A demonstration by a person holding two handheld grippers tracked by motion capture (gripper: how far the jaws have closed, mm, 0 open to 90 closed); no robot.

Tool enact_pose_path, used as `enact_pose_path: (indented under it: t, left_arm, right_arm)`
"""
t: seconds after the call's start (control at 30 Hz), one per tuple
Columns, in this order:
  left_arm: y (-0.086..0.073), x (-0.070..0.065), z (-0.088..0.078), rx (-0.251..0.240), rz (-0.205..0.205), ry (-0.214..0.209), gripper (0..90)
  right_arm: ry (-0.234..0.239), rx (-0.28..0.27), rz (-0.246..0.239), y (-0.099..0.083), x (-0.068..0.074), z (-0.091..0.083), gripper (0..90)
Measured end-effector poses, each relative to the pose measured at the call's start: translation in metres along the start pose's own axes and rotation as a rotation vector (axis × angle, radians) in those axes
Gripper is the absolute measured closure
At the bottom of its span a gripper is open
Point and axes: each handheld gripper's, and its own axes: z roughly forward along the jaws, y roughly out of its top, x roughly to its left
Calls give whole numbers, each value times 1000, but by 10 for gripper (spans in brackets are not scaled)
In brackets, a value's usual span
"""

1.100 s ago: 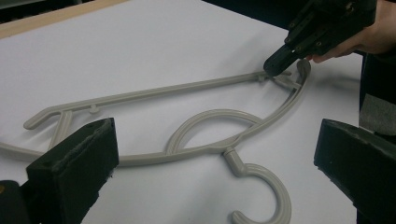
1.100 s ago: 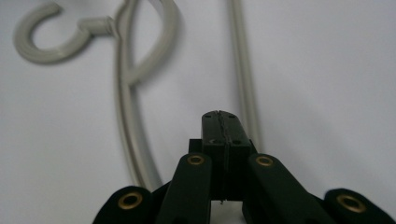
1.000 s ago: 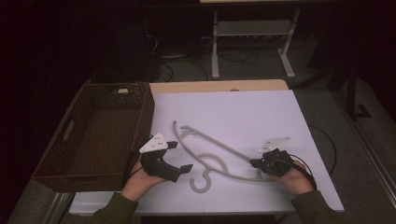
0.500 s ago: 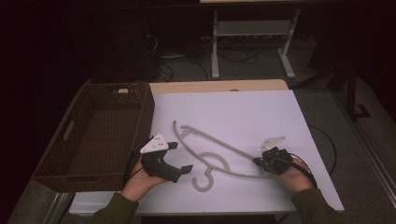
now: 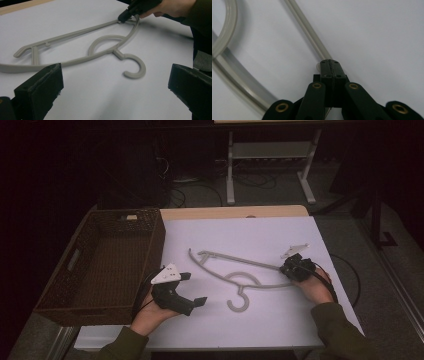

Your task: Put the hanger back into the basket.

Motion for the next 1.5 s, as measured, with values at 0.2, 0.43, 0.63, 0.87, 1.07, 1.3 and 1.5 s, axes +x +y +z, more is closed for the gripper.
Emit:
enact_pose_path:
  t: [0.2,0.43,0.63,0.87,1.07,1.3,1.5]
  left_arm:
    - [0,1,-1,3,-2,3,0]
    - [1,1,-1,-4,-3,2,0]
    - [1,2,-3,-5,0,4,0]
    - [1,3,-3,-10,-2,7,0]
    - [1,3,-4,-12,-9,11,0]
    - [1,3,-5,-16,-7,12,0]
    - [2,3,-5,-8,1,12,0]
  right_arm:
    - [74,-85,17,19,12,-7,895]
    - [259,-166,-64,76,70,15,895]
    - [312,-147,-133,106,112,44,895]
    - [311,-117,-170,109,120,61,895]
    - [391,-102,-197,101,128,54,895]
    - [505,-111,-294,80,146,34,895]
    - [578,-120,-322,60,157,13,895]
